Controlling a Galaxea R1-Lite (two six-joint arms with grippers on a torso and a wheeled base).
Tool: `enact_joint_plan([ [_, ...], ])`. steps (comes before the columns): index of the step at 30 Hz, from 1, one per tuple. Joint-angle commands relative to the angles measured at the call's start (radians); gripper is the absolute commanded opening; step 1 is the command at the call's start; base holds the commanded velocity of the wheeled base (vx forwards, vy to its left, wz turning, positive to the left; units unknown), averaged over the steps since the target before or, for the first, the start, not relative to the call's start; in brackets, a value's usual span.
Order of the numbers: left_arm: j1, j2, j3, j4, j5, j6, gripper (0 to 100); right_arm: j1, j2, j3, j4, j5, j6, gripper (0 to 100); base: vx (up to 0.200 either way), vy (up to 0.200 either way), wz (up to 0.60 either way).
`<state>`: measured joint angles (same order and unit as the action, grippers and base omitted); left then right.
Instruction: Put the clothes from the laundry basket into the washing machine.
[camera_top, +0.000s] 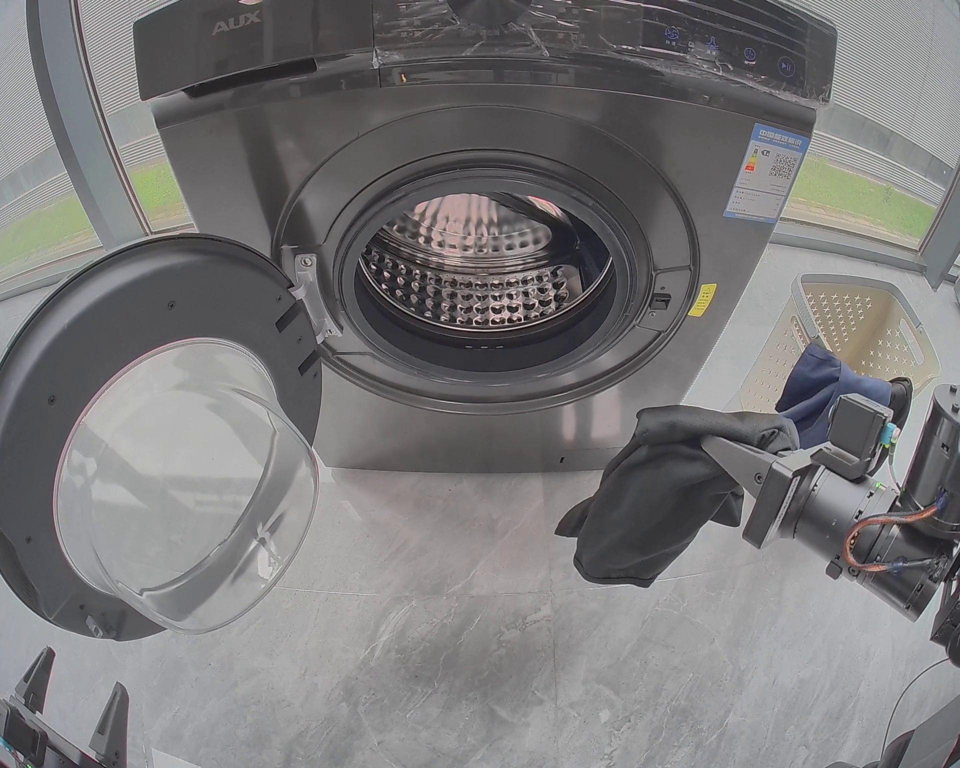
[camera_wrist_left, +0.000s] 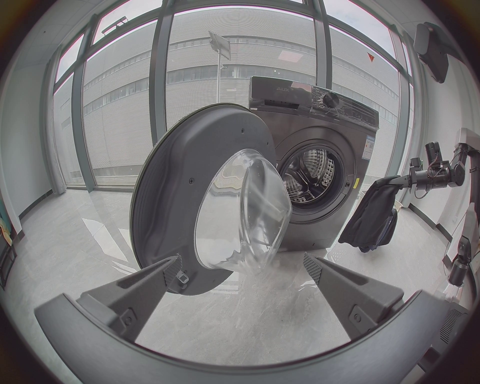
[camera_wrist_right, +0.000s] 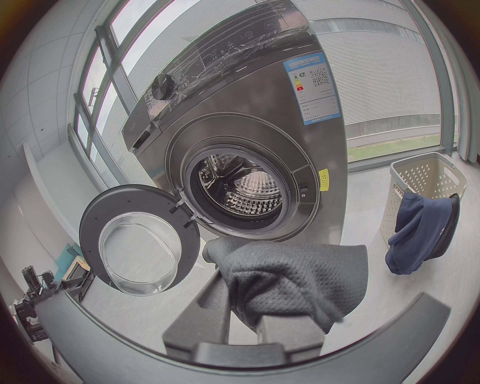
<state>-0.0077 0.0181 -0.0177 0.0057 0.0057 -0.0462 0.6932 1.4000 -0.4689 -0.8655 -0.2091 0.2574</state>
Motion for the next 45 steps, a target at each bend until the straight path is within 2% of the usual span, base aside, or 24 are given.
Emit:
enact_joint_plan([
  [1, 0.002, -0.018, 0.015, -0.001, 0.0, 0.002, 100, 0.039, 0.013, -0.007, -0.017, 0.001, 0.003, 0, 0.0, 0.0, 0.0],
  [6, 0.002, -0.018, 0.018, -0.004, 0.0, 0.003, 100, 0.078, 0.089, -0.019, -0.092, 0.007, -0.004, 0, 0.0, 0.0, 0.0],
  [10, 0.003, -0.018, 0.018, -0.003, -0.004, 0.035, 100, 0.124, 0.185, -0.028, -0.198, 0.002, -0.004, 0, 0.0, 0.0, 0.0],
  [16, 0.006, -0.018, 0.018, -0.003, -0.004, 0.048, 100, 0.117, 0.254, -0.05, -0.316, -0.003, -0.021, 0, 0.0, 0.0, 0.0],
  [28, 0.005, -0.018, 0.018, -0.003, -0.006, 0.039, 100, 0.109, 0.261, -0.129, -0.303, -0.01, -0.032, 0, 0.0, 0.0, 0.0],
  [33, 0.006, -0.018, 0.018, -0.004, -0.001, 0.029, 100, 0.108, 0.26, -0.123, -0.305, -0.012, -0.03, 0, 0.0, 0.0, 0.0],
  [39, 0.006, -0.018, 0.018, -0.006, -0.003, 0.043, 100, 0.109, 0.277, -0.128, -0.313, -0.012, -0.029, 0, 0.0, 0.0, 0.0],
  [41, 0.006, -0.018, 0.016, -0.016, -0.004, 0.039, 100, 0.109, 0.281, -0.134, -0.317, -0.012, -0.029, 0, 0.0, 0.0, 0.0],
  [45, 0.005, 0.02, -0.123, -0.053, -0.015, 0.035, 100, 0.109, 0.278, -0.155, -0.317, -0.009, -0.03, 0, 0.0, 0.0, 0.0],
])
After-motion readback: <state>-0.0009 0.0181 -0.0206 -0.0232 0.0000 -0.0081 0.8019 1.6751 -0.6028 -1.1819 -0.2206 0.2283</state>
